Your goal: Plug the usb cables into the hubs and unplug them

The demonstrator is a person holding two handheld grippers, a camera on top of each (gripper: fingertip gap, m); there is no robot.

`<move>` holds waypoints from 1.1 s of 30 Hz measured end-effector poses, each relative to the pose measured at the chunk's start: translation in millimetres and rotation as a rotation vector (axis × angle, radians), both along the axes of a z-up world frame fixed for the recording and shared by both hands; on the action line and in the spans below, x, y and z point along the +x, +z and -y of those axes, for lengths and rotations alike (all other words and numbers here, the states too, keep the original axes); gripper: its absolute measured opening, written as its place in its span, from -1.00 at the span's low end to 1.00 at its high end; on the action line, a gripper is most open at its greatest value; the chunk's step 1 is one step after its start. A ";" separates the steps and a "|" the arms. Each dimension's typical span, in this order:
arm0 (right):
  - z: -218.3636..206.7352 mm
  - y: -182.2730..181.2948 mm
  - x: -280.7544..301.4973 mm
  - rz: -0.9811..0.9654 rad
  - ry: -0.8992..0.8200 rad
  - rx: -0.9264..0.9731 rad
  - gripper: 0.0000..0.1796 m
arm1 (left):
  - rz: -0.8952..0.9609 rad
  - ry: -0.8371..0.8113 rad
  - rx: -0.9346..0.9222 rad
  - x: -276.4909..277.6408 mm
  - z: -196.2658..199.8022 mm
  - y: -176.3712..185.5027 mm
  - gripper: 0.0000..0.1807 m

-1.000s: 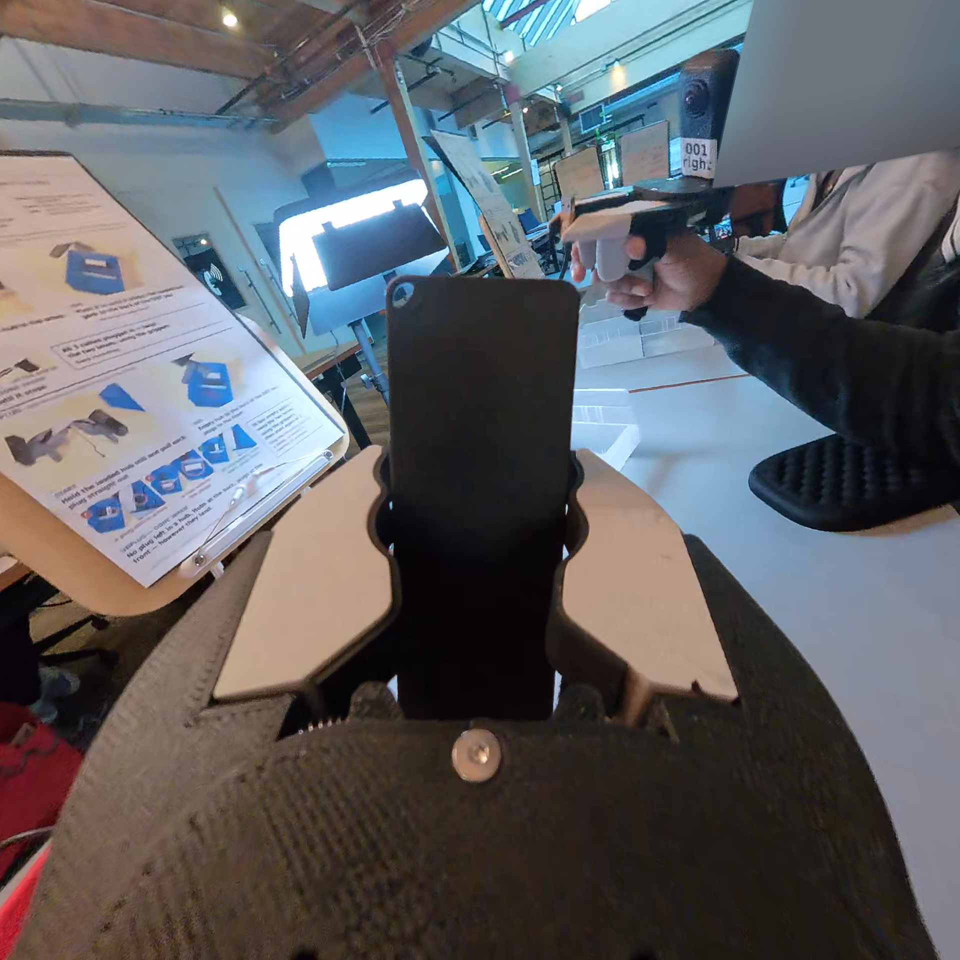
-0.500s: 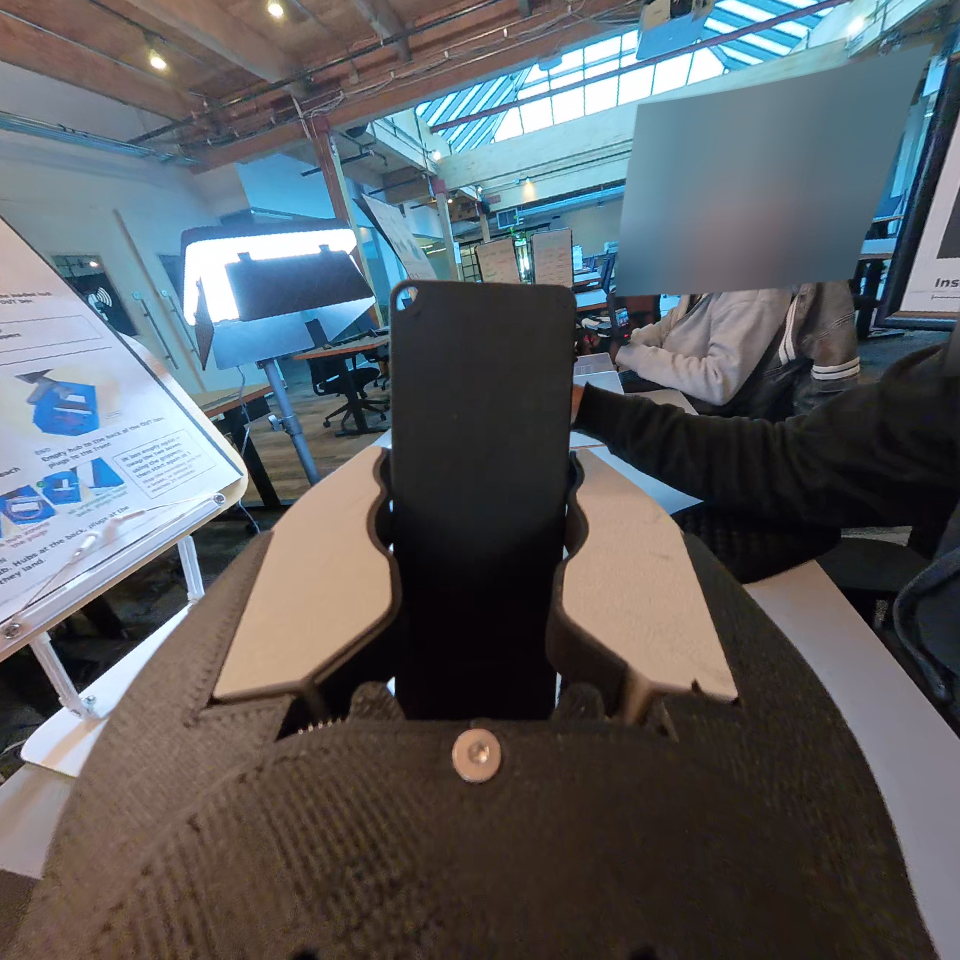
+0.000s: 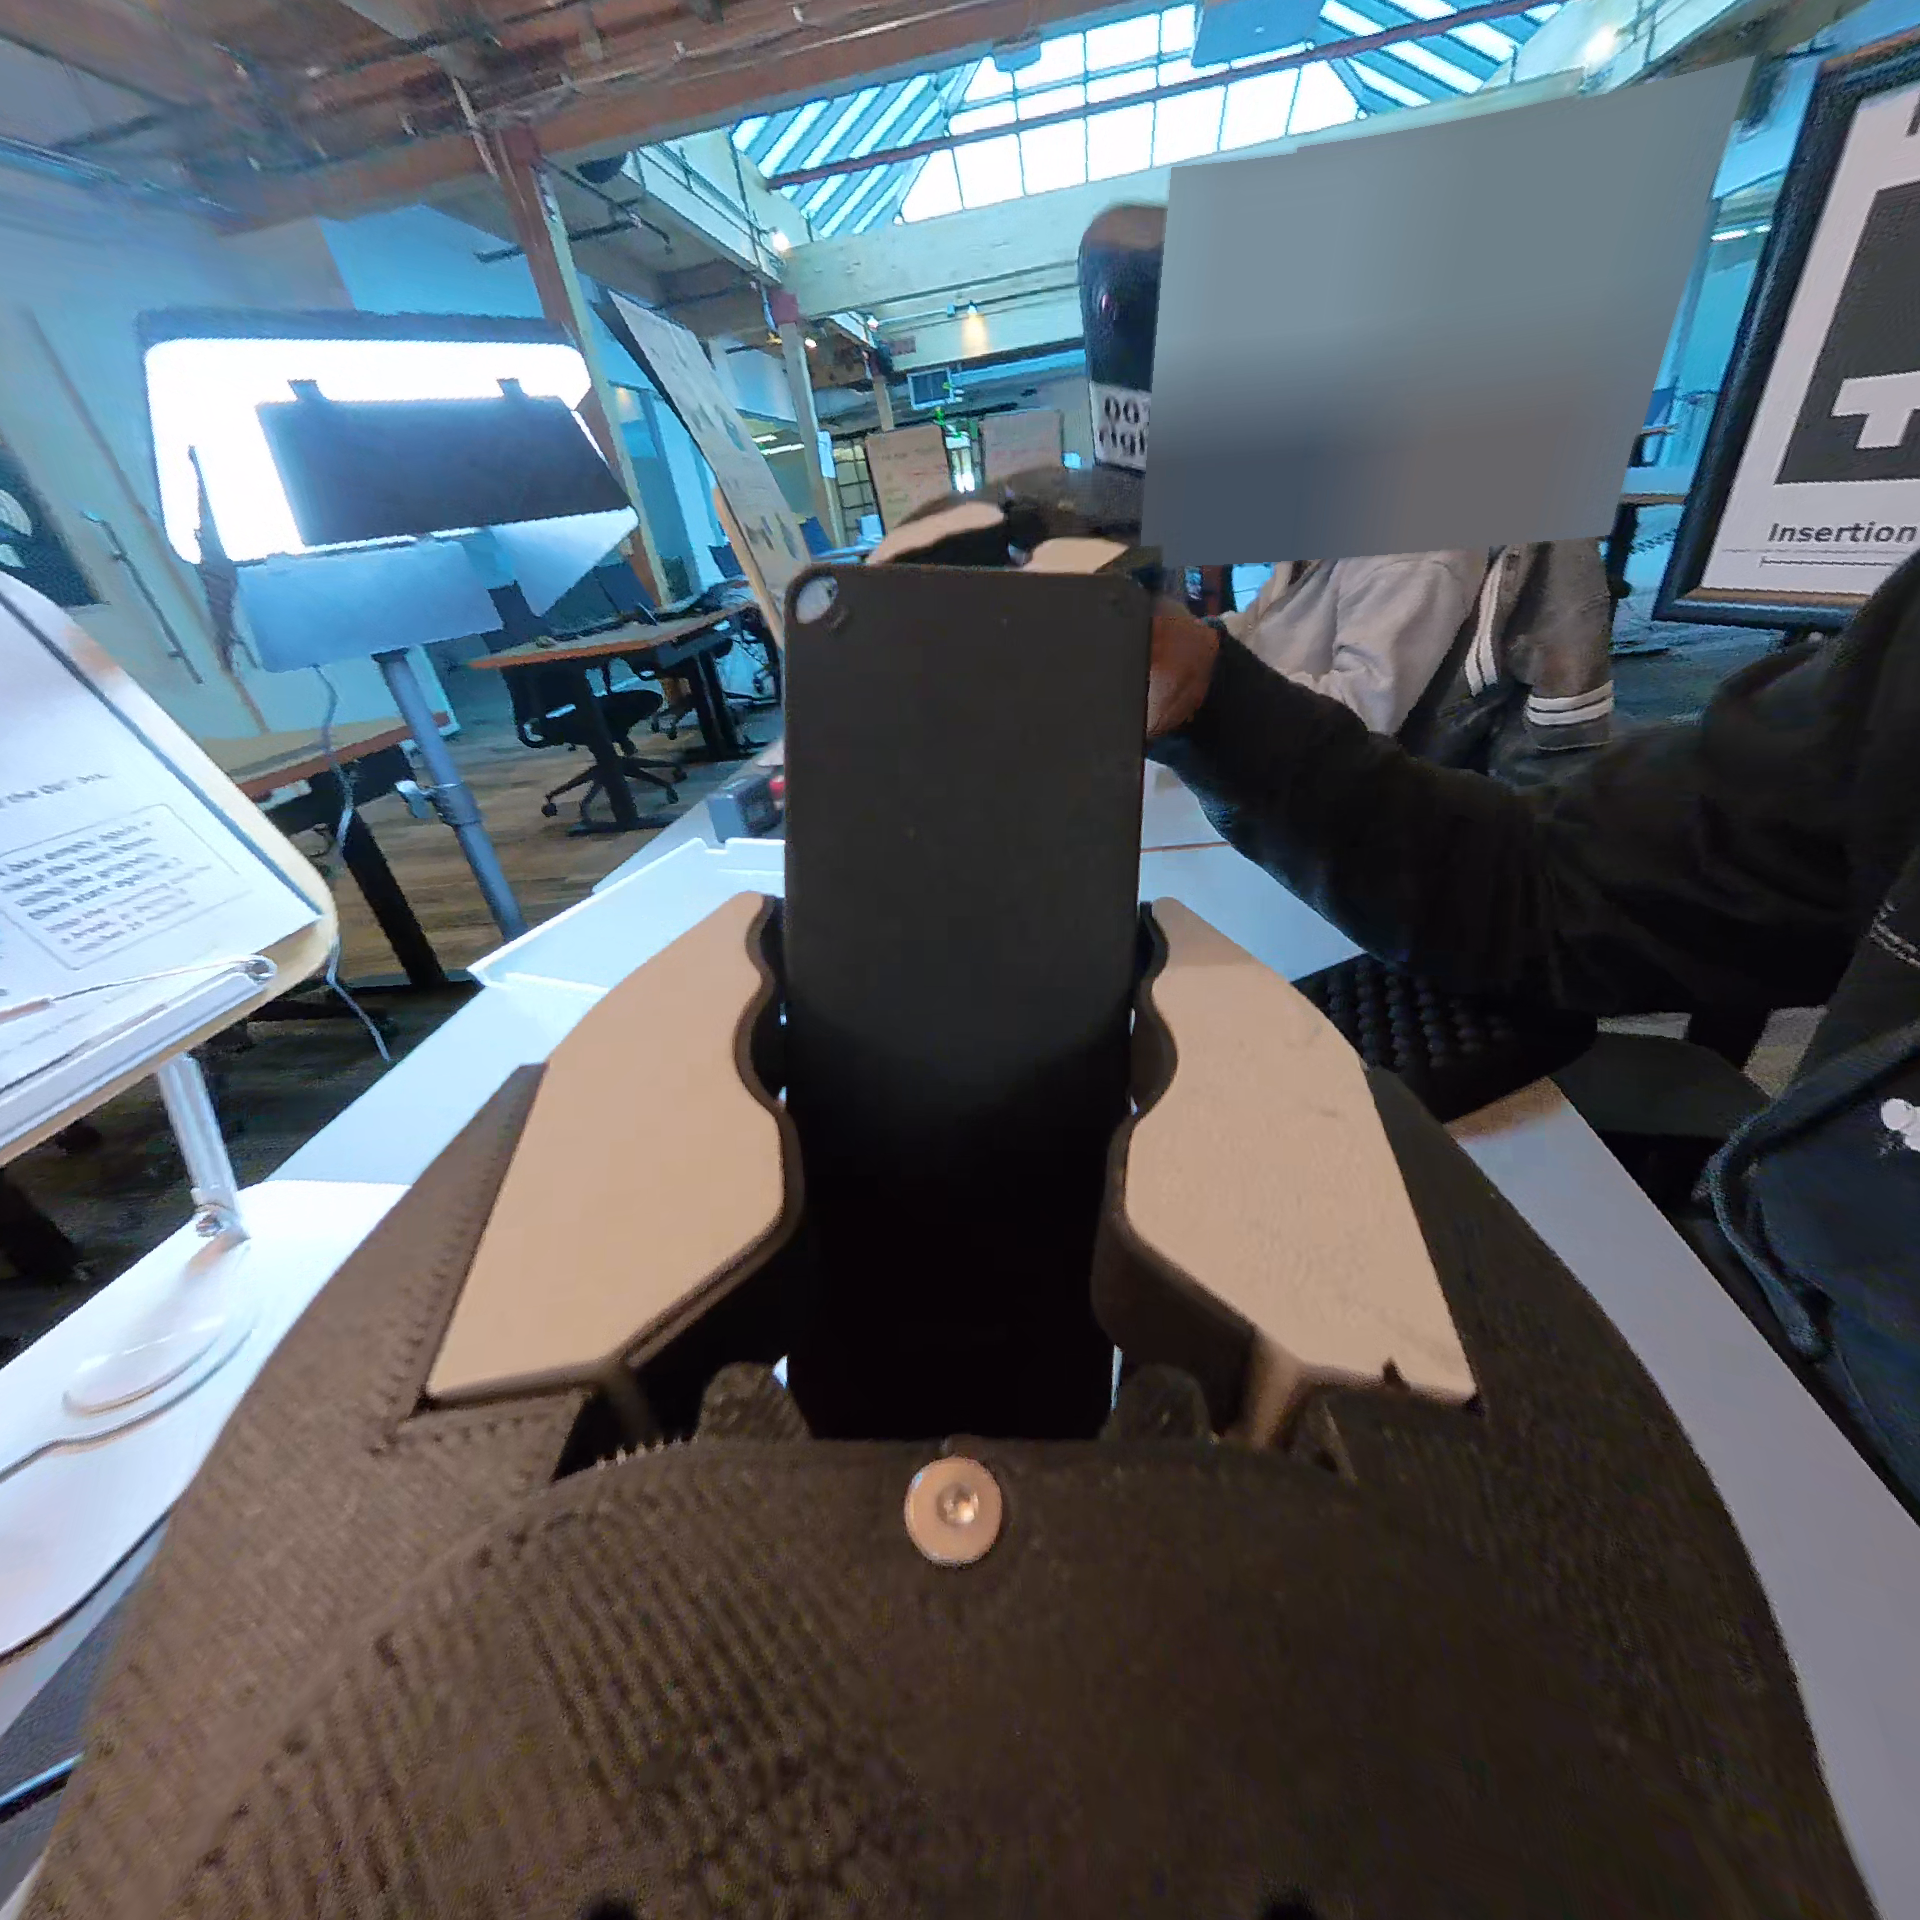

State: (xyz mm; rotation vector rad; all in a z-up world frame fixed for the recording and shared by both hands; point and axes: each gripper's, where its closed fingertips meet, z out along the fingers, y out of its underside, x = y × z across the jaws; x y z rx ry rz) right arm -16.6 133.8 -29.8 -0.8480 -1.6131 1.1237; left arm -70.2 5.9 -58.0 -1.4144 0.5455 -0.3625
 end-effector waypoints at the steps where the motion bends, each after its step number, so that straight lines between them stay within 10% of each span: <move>1: 26.2 -2.8 -2.7 0.018 0.078 0.010 -0.63 | -0.006 -0.010 -0.011 3.8 -2.3 -3.9 -0.29; 8: 122.2 -67.8 -30.3 0.190 0.231 0.267 -0.69 | -0.092 -0.063 -0.091 30.8 -15.4 -32.7 -0.29; 29: 127.6 -95.5 -24.3 0.319 0.339 0.270 -0.82 | -0.233 -0.109 -0.195 38.9 -13.2 -63.3 -0.30; 33: 88.1 -156.9 -35.0 0.519 0.252 0.303 -0.82 | 0.066 -0.169 0.104 8.7 36.1 34.8 -0.29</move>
